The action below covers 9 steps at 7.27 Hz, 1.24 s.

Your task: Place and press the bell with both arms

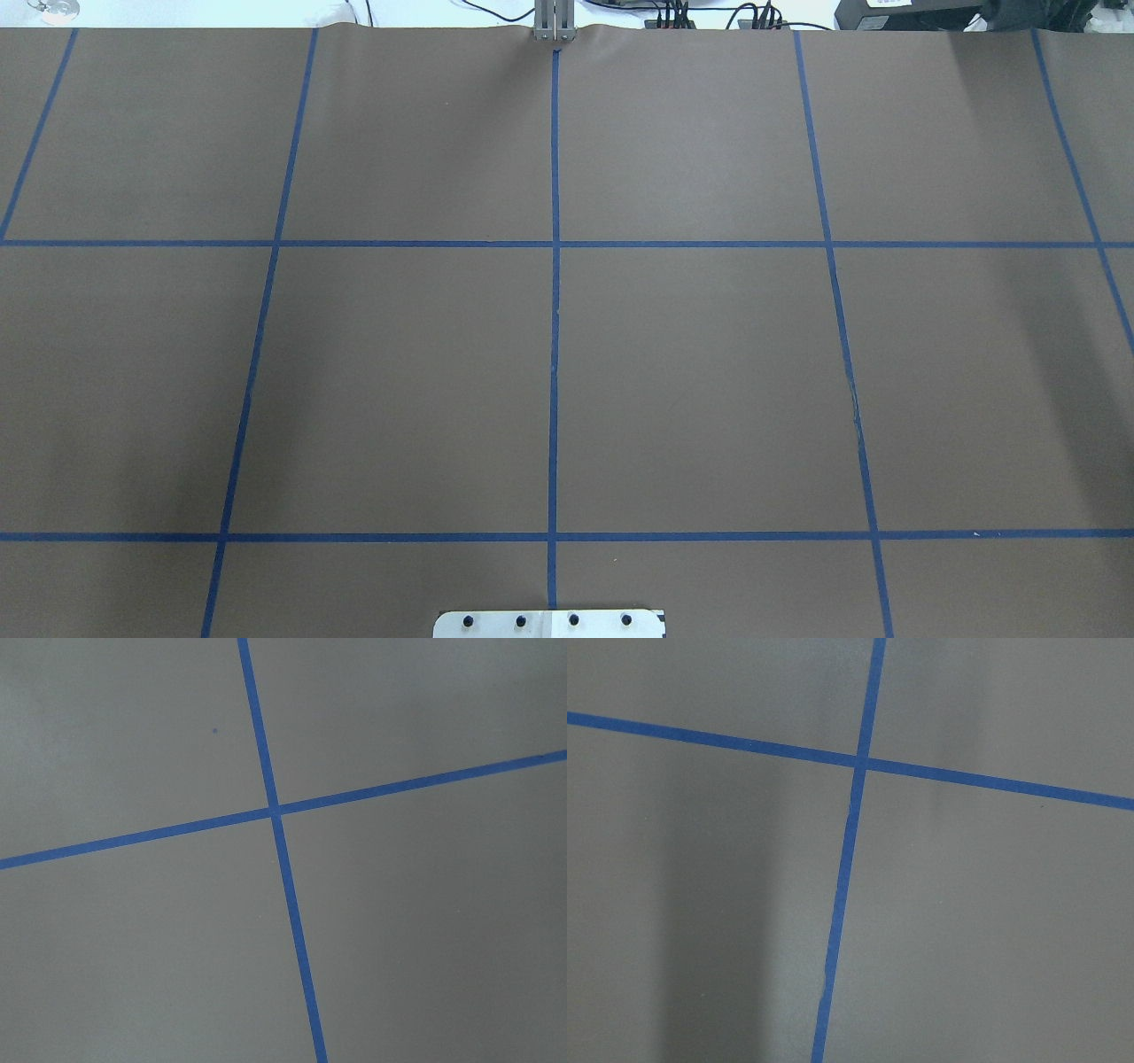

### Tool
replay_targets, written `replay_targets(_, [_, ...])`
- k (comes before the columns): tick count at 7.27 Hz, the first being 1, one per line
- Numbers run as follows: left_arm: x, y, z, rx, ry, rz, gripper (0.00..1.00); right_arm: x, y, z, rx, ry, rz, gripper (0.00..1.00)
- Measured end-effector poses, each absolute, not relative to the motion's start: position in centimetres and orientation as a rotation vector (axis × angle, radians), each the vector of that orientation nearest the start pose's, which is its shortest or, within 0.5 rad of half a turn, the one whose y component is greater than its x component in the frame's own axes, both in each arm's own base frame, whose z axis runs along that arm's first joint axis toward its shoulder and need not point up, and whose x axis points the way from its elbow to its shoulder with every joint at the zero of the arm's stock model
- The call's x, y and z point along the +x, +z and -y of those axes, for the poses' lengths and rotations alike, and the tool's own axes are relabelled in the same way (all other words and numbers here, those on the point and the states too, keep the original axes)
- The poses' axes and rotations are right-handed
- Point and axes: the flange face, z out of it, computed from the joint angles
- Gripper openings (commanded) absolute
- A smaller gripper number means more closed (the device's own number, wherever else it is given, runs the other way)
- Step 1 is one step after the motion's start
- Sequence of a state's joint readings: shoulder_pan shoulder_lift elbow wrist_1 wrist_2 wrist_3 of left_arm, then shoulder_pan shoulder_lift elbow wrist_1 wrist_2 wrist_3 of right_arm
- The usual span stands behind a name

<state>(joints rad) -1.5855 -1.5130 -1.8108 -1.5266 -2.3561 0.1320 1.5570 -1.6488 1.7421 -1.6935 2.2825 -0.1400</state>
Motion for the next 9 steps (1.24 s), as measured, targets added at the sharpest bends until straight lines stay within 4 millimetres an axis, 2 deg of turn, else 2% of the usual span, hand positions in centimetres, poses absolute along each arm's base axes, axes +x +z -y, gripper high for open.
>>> replay_targets(2, [-7.0,55.6,48.3,0.248,0.188,-0.77,1.0,6.2,63.0,45.4,0.013,-0.136,0.713,1.0])
replay_targets(6, [-6.3,56.1,48.9,0.289,0.226,-0.766,1.0,6.2,63.5,44.7,0.003,-0.134,0.713,1.0])
replay_targets(7, [-4.7,56.7,49.3,0.306,0.269,-0.768,1.0,6.2,63.7,44.4,-0.001,-0.132,0.714,1.0])
replay_targets(8, [-2.4,58.0,49.6,0.291,0.313,-0.775,1.0,6.2,63.9,44.0,-0.007,-0.13,0.715,1.0])
replay_targets(9, [-1.0,59.6,49.7,0.261,0.33,-0.781,1.0,6.2,64.1,43.8,-0.011,-0.128,0.719,1.0])
